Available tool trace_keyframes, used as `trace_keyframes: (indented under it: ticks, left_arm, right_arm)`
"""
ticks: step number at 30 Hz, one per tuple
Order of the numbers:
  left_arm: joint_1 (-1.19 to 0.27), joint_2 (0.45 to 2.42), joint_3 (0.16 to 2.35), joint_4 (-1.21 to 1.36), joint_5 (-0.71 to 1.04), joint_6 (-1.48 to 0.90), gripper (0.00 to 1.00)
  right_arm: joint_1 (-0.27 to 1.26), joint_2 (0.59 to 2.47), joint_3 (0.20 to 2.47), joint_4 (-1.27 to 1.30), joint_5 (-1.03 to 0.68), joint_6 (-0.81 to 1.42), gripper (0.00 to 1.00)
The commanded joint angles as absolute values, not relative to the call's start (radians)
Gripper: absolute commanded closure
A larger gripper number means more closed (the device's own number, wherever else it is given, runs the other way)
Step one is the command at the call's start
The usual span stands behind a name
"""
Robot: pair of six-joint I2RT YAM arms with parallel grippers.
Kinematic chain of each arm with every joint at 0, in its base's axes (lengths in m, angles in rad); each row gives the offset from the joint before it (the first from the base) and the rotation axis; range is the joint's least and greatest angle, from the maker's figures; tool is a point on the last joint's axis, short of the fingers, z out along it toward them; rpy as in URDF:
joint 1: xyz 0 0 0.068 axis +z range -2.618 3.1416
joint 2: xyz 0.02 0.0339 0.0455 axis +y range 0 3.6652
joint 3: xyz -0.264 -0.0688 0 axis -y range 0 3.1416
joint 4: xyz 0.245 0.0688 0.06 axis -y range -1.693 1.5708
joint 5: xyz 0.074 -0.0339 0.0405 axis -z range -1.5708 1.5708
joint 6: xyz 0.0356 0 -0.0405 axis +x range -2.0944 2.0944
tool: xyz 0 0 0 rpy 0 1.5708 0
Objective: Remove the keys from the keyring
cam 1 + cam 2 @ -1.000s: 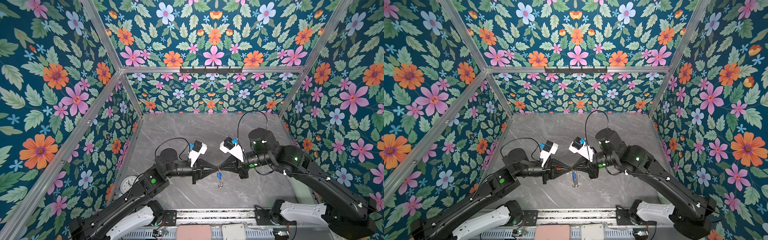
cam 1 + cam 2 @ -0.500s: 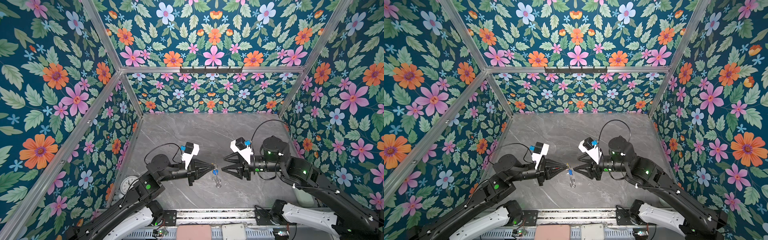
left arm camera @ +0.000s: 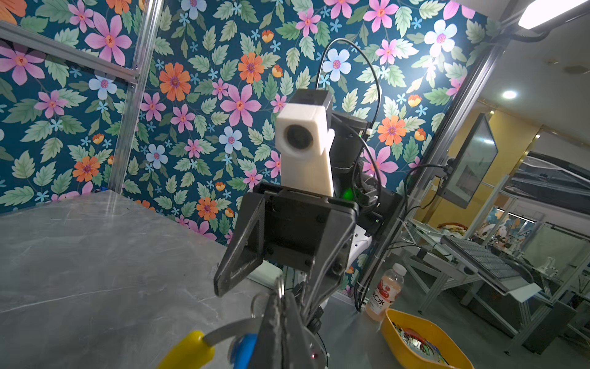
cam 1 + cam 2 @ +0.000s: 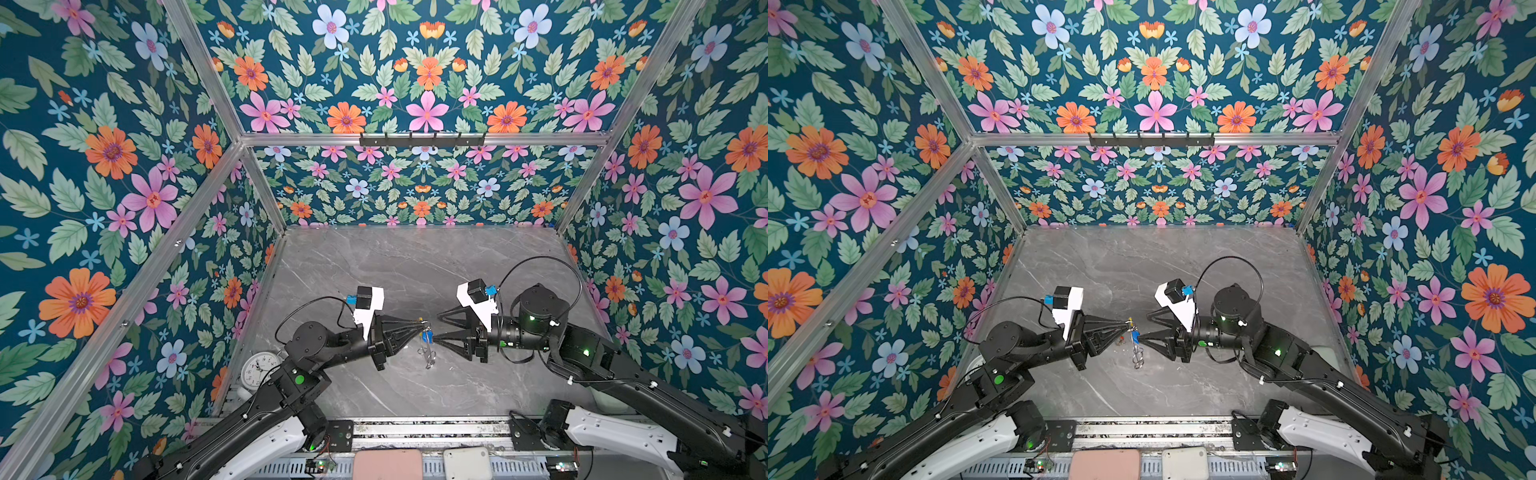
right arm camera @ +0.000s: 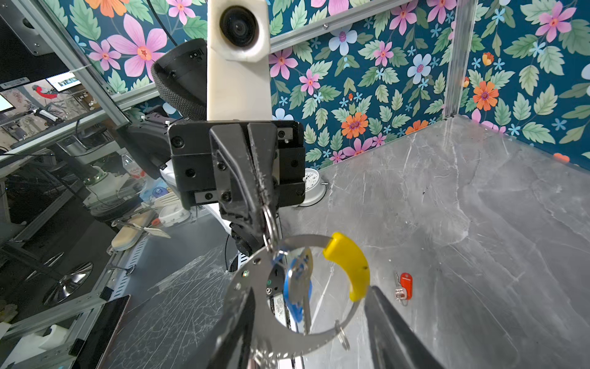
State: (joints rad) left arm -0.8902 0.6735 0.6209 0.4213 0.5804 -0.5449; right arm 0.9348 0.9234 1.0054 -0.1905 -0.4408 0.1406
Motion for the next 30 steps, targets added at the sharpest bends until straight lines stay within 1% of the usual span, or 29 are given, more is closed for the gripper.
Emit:
trace_keyframes:
  ticks: [1, 5, 9, 11, 14, 17, 21, 30]
  left_arm:
    - [-0.89, 0.68, 0.618, 0.504, 0.568, -0.558, 1.0]
    - [-0.89, 0.687, 0.61, 0.521, 0.572, -0.569, 1.0]
    - [-0.89, 0.688, 0.598, 0.535, 0.567, -0.578, 1.0]
    - [-0.89, 0.684, 0.597, 0.535, 0.561, -0.578, 1.0]
    - [-0.89, 0.678, 0.592, 0.534, 0.555, -0.578, 1.0]
    - [-0.89, 0.671, 0.588, 0.534, 0.541, -0.577, 1.0]
    - [-0.889, 0.665, 0.58, 0.545, 0.528, -0.578, 1.0]
    - [-0.89, 0.643, 0.555, 0.571, 0.505, -0.577, 1.0]
  right_arm:
    - [0.949, 0.941, 1.016, -0.165, -0.419, 0.137, 0.43]
    - [0.957, 0.966, 1.026, -0.171, -0.412, 0.137, 0.44]
    - [0.969, 0.985, 1.037, -0.183, -0.389, 0.131, 0.52]
    - [0.97, 0.987, 1.04, -0.189, -0.382, 0.13, 0.57]
    - [0.971, 0.985, 1.043, -0.198, -0.375, 0.126, 0.69]
    - [0.971, 0.985, 1.043, -0.203, -0.385, 0.123, 0.85]
    - [0.972, 0.987, 1.048, -0.216, -0.396, 0.116, 0.99]
    - [0.977, 1.0, 1.065, -0.259, -0.432, 0.101, 1.0]
